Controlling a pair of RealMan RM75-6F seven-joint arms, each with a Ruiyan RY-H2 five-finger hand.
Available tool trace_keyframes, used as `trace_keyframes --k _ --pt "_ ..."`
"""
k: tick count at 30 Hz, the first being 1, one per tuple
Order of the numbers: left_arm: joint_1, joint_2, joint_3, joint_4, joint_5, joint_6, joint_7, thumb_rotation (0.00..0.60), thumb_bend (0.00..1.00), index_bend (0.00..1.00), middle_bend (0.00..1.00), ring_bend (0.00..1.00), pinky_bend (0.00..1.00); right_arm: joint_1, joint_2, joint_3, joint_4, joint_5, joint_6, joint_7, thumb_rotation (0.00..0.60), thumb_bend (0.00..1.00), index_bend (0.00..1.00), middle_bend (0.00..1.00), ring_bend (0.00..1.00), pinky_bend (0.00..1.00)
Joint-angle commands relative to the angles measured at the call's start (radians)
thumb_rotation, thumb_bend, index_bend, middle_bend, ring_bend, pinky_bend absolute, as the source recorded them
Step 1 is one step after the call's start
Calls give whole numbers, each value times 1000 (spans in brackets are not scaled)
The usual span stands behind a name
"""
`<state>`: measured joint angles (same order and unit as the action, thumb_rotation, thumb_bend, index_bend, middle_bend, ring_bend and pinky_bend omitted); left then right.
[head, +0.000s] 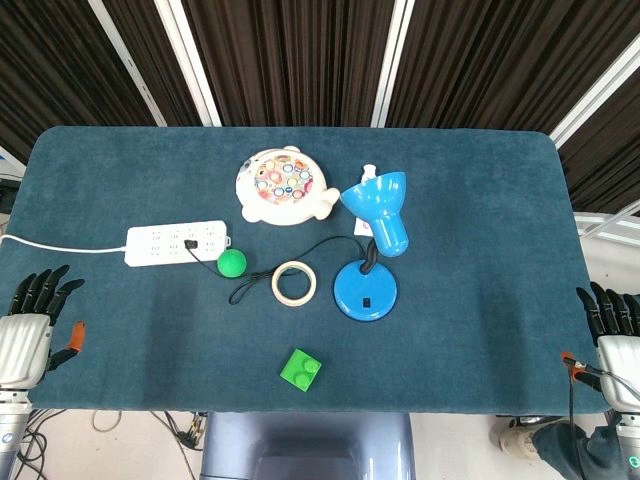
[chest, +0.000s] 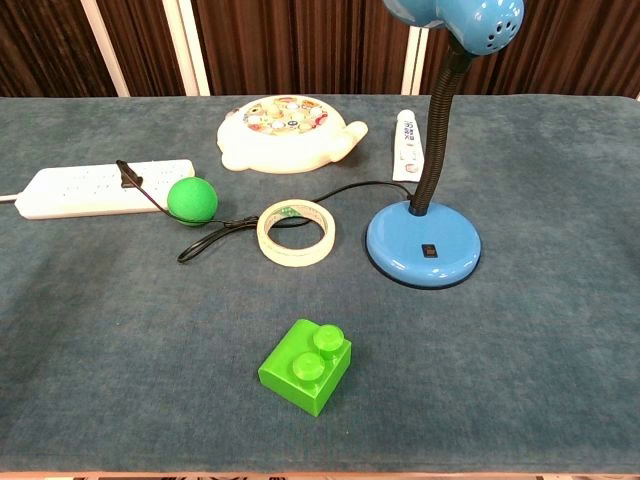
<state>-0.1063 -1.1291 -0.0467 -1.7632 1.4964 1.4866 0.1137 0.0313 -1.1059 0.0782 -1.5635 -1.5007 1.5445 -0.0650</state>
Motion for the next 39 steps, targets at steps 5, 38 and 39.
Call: trace_keyframes --k 5,38,39 --pt "1 0 0 0 0 1 1 600 497 177 35 0 0 -2 2 -1 -1 1 0 1 600 279 0 36 22 0" --pt "5 -1 -7 -12 -20 2 2 600 497 177 35 0 0 33 22 -54 -94 -63 -92 10 600 416 0 340 506 380" --pt "5 -1 -7 -12 -20 3 3 600 497 177 35 0 0 42 24 -54 -107 -62 -109 6 600 421 0 367 535 396"
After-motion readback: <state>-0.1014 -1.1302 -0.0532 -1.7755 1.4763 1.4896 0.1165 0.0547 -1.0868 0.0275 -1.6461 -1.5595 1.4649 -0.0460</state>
